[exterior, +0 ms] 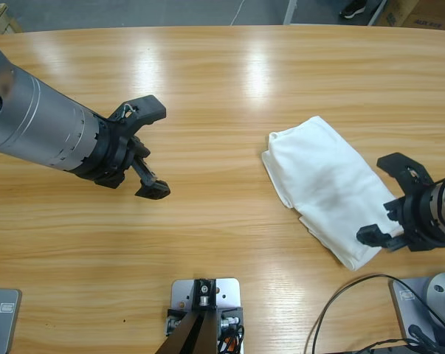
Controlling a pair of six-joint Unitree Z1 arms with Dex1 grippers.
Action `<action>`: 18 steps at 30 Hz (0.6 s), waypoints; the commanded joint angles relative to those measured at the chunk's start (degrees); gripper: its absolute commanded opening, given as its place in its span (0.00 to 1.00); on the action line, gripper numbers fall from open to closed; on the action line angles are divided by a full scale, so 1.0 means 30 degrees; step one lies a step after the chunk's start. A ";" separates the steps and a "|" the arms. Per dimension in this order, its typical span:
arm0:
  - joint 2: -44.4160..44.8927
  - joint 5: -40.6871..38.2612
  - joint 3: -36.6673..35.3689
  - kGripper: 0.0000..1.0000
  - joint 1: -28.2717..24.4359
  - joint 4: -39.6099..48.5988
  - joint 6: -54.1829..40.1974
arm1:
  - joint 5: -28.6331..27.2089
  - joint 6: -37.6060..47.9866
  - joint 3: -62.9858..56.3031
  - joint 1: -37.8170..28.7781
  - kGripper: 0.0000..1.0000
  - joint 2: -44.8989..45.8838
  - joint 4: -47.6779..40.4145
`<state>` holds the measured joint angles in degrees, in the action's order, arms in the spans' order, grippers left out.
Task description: Fold clothes
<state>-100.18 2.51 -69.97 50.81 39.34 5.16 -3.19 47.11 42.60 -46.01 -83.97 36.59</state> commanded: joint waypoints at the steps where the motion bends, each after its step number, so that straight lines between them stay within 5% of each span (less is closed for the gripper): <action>1: 0.0363 0.0129 0.0912 0.96 0.0320 0.0306 0.0154 | 0.0330 0.1605 -0.0974 -0.2029 0.96 -0.1248 -0.0271; 12: 0.0667 0.0158 0.1375 0.96 0.0379 0.0306 0.0213 | 0.0096 0.3005 -0.1947 -0.3002 0.99 -0.4547 -0.2644; 18: 0.0802 0.0181 0.1416 0.96 0.0379 0.0306 0.0213 | -0.0050 0.3023 -0.1554 -0.3002 0.99 -0.1822 -0.1015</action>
<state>-98.89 2.51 -67.83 51.13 39.38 5.28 -2.85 55.52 37.84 -54.44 -95.36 29.22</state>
